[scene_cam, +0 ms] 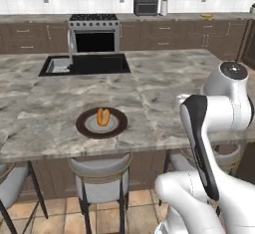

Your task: Move the hot dog bun to the plate on the dining table and place the condiment next to that plate. Then navigate to the fridge and take the sausage and place it on the plate as well.

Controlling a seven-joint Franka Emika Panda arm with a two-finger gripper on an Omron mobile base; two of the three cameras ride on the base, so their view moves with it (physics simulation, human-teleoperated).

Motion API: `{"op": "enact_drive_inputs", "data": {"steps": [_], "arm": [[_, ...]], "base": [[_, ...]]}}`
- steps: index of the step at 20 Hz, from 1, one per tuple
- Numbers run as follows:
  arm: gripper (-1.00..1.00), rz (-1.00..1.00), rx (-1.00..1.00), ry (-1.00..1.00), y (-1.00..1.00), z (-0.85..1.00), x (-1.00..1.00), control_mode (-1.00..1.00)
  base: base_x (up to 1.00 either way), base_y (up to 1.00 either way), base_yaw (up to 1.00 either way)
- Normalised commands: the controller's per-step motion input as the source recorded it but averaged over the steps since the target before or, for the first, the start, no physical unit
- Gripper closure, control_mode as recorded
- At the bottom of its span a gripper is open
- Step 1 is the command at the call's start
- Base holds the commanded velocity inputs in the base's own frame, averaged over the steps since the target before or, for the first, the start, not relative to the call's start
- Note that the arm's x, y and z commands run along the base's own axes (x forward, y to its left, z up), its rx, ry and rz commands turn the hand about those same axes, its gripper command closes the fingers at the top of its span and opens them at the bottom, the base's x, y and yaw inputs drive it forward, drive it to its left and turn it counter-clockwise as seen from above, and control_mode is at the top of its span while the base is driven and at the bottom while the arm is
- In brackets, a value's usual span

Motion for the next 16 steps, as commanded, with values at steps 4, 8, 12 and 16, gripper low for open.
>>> {"op": "enact_drive_inputs", "data": {"steps": [4, 8, 12, 16], "arm": [[-1.00, 0.00, 0.00, 0.00, 0.00, 0.00, 0.00, 1.00], [-1.00, 0.00, 0.00, 0.00, 0.00, 0.00, 0.00, 1.00], [-1.00, 0.00, 0.00, 0.00, 0.00, 0.00, 0.00, 1.00], [-1.00, 0.00, 0.00, 0.00, 0.00, 0.00, 0.00, 1.00]], "base": [[-0.36, -1.00, -0.06], [-0.17, -1.00, -0.07], [-0.02, -1.00, -0.08], [0.00, -1.00, -0.04]]}}
